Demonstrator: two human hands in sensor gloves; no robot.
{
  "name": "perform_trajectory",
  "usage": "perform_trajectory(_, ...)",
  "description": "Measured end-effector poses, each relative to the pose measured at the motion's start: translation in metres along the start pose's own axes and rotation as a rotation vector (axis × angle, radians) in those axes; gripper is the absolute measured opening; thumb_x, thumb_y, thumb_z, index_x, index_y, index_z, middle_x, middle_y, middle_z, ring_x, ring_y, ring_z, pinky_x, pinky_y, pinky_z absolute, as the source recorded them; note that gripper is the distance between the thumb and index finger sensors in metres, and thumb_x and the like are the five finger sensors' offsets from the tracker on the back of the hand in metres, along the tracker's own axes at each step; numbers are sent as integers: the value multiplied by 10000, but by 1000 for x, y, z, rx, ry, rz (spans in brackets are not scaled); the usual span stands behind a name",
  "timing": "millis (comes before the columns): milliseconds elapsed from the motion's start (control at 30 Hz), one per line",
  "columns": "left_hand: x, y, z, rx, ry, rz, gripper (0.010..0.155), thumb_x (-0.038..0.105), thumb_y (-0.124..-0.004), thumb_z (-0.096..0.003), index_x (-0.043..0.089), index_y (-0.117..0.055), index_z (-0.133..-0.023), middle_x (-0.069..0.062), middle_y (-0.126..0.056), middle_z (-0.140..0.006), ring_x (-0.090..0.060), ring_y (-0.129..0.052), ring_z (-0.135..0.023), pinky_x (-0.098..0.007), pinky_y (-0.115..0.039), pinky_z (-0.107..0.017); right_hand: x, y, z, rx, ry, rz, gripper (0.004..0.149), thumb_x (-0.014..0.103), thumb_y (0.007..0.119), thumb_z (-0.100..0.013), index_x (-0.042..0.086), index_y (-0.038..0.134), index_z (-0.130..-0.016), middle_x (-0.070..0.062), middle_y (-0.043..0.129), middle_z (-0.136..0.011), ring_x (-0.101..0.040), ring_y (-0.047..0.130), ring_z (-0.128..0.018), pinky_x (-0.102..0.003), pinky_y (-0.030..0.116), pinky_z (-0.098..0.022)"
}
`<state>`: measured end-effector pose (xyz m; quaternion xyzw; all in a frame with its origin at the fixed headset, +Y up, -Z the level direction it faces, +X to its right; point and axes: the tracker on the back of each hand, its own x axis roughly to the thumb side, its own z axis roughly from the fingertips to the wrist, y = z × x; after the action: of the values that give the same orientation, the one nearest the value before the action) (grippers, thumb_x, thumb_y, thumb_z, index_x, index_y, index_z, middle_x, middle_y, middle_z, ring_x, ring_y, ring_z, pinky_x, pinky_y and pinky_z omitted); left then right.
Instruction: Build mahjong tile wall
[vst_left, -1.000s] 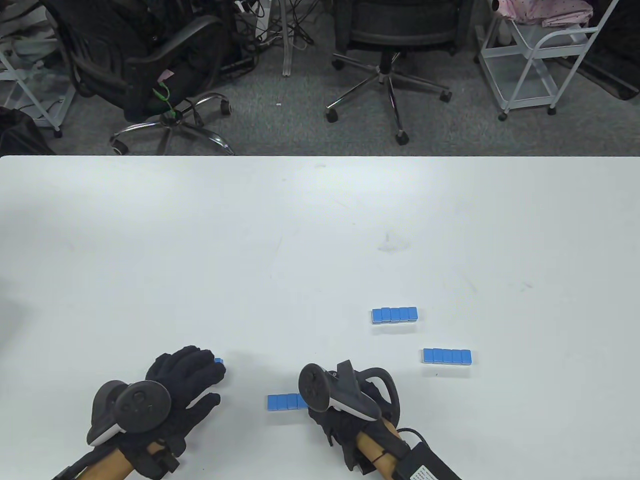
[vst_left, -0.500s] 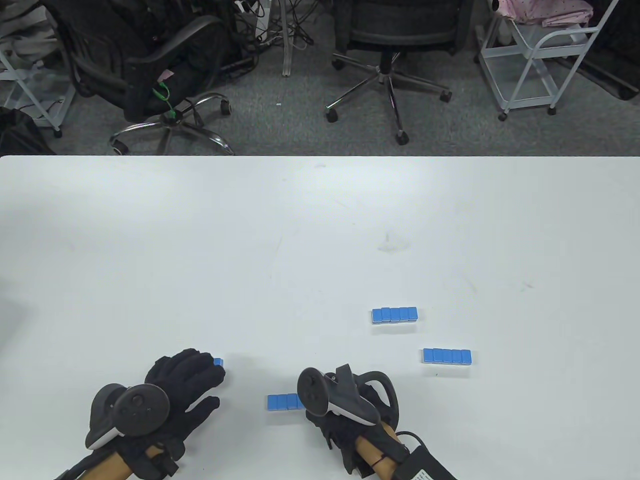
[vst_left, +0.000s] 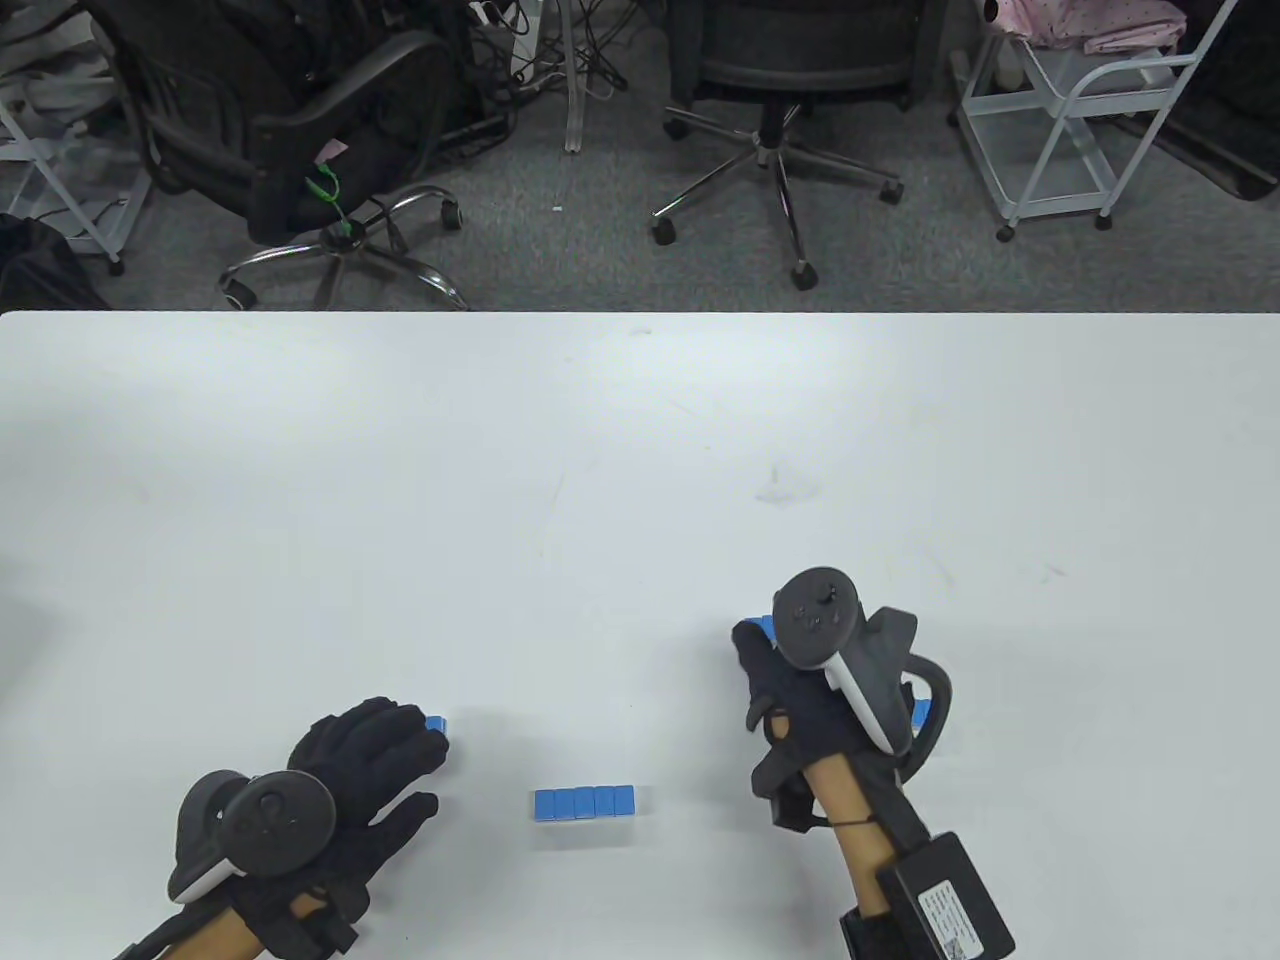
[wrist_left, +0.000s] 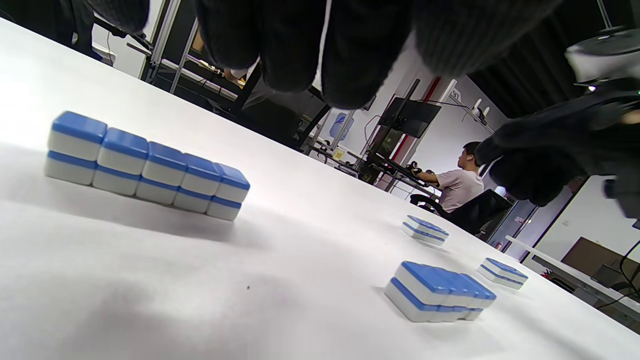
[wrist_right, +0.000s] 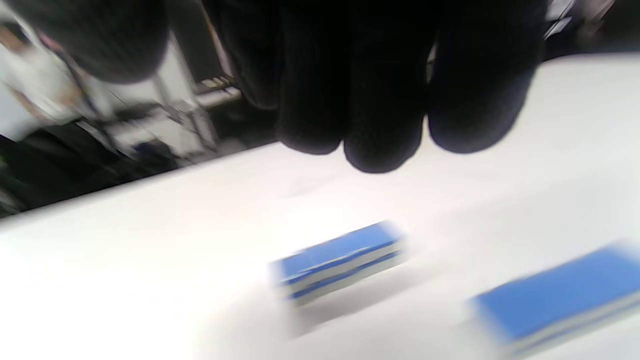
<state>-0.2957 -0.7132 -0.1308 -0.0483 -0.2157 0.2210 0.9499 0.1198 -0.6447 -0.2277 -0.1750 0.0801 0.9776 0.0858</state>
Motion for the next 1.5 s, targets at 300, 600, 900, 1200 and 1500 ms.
perform_trajectory(300,0,0,0,-1,-2,3,603,566,-669,-483,319,-691,-1032,-11,-573,-1152,-341,-487,-1102,-672,-411,-776,-9,57,-66,288,198,182,886,713,579,-318,215,411,-1031,-139,653,-1046,-431,643,-983,-688,636,-652)
perform_trajectory(600,-1,0,-3,-3,-6,6,604,567,-667,-484,322,-687,-1035,-6,-567,-1156,-337,-486,-1104,-669,-417,-779,-6,79,-80,417,222,98,920,746,568,-303,212,400,-1034,-156,667,-1029,-437,647,-977,-694,645,-647)
perform_trajectory(900,-1,1,-6,0,-8,5,606,567,-667,-484,324,-676,-1039,-6,-552,-1160,-337,-484,-1105,-669,-413,-779,6,86,-79,431,217,174,915,769,594,-290,277,383,-1033,-189,622,-1035,-470,616,-980,-696,666,-638)
perform_trajectory(1200,-2,1,-7,-1,-6,1,608,567,-668,-484,322,-679,-1040,-6,-550,-1161,-336,-482,-1106,-670,-410,-780,16,91,-80,440,264,245,945,782,635,-280,261,392,-1030,-201,584,-1045,-486,598,-985,-692,677,-633)
perform_trajectory(1500,-2,2,-8,1,-3,2,607,568,-667,-484,325,-676,-1040,-9,-539,-1164,-338,-472,-1109,-671,-406,-780,25,92,-78,376,285,326,852,779,682,-292,303,504,-976,-202,647,-1029,-467,667,-962,-641,639,-679)
